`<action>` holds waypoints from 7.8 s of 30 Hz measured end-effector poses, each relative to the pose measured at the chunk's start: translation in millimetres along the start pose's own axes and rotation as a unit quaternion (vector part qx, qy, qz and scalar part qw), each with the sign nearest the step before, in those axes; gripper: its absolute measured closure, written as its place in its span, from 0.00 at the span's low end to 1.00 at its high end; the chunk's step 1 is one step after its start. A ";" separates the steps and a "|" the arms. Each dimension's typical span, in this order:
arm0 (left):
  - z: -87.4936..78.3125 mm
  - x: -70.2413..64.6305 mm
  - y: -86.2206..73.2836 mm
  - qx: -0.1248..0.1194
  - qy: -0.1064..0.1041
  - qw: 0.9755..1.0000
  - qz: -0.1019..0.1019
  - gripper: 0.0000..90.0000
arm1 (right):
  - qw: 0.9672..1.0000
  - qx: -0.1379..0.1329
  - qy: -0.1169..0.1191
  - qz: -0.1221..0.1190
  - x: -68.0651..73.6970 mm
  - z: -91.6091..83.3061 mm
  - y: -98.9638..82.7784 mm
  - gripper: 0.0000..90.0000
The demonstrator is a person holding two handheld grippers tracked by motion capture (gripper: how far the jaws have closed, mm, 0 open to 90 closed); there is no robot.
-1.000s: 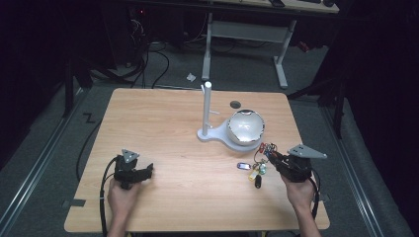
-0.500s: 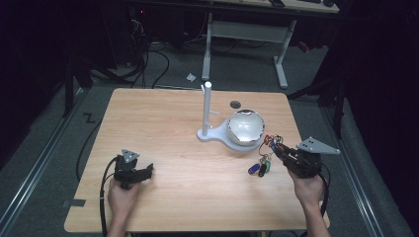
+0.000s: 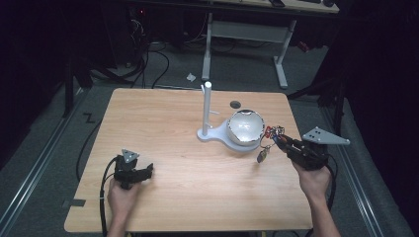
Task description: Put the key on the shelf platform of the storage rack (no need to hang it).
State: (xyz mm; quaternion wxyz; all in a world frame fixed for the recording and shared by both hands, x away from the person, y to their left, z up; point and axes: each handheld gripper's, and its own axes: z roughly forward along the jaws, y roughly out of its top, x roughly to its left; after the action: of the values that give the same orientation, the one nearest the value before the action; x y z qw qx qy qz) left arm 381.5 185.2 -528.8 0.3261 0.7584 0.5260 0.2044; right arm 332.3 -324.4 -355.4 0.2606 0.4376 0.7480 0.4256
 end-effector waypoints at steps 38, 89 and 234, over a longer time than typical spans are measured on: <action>-0.2 0.3 0.0 0.001 -0.001 1.000 -0.001 0.25 | 0.999 -0.018 0.018 -0.025 -8.6 20.8 79.8 0.88; -0.1 0.4 -0.1 0.000 -0.002 1.000 -0.001 0.25 | 0.996 0.088 0.034 0.008 -17.2 112.0 46.4 0.87; -0.1 0.2 0.0 0.000 -0.001 1.000 0.000 0.25 | 0.996 0.039 -0.034 0.072 -20.3 -1.1 -20.3 0.54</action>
State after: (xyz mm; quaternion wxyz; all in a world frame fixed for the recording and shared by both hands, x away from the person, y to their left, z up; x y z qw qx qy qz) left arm 381.5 185.4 -528.7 0.3260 0.7588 0.5257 0.2038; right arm 332.4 -347.8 -372.1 0.2369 0.5145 0.7214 0.3984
